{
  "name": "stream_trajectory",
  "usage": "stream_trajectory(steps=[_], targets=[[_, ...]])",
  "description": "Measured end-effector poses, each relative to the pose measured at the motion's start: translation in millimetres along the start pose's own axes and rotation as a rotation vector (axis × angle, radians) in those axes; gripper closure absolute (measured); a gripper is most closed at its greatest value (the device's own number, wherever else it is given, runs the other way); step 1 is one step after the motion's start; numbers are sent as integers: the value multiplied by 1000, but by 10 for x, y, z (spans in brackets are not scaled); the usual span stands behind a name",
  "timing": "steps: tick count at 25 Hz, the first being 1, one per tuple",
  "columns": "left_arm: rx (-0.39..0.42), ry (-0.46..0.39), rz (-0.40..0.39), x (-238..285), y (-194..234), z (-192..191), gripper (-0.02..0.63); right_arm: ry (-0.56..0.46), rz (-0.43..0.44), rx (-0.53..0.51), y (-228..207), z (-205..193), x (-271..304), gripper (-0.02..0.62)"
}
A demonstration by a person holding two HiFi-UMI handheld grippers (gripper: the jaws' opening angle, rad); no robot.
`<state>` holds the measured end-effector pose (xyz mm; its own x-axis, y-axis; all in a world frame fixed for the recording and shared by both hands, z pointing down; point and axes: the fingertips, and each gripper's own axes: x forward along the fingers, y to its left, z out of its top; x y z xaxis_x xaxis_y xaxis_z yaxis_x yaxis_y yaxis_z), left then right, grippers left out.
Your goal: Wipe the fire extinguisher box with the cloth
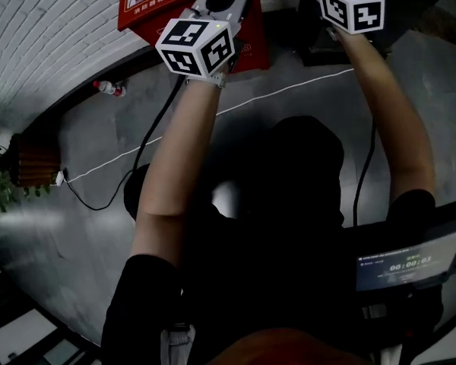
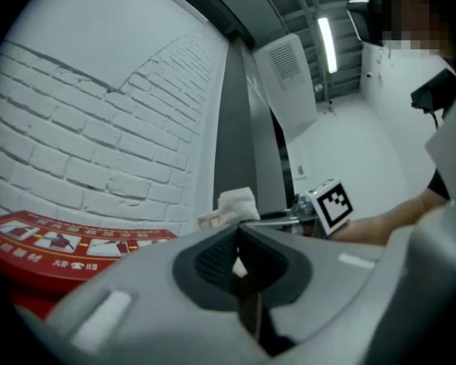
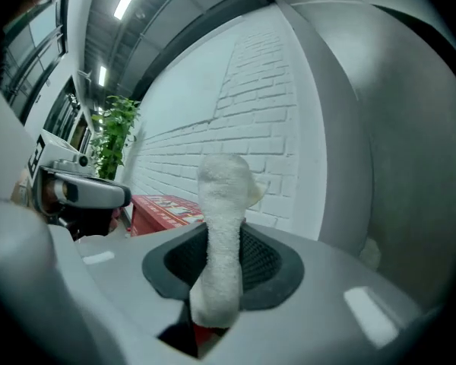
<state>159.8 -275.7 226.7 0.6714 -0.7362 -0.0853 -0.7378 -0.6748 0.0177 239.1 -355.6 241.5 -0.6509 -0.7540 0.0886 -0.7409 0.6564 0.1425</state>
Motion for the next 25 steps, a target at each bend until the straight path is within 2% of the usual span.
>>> stream_trajectory(steps=[3,6,12,18,22,25], targets=[[37,18,-16,106,-55,-233,603,26,-25,-23,-137,-300,226,492],[55,30,-13,212,-2,-447,603,68,-15,-94,-165,-553,515,490],[-21,25,66,383,226,-879,603,117,63,-313,49,-833,896,488],[-20,24,86,496,316,-1281,603,201,150,-536,285,-1368,1116,489],[-16,34,91,522,345,-1562,603,206,145,-611,309,-1545,1185,491],[-41,57,103,500,394,-1808,603,243,175,-650,331,-1754,1251,491]])
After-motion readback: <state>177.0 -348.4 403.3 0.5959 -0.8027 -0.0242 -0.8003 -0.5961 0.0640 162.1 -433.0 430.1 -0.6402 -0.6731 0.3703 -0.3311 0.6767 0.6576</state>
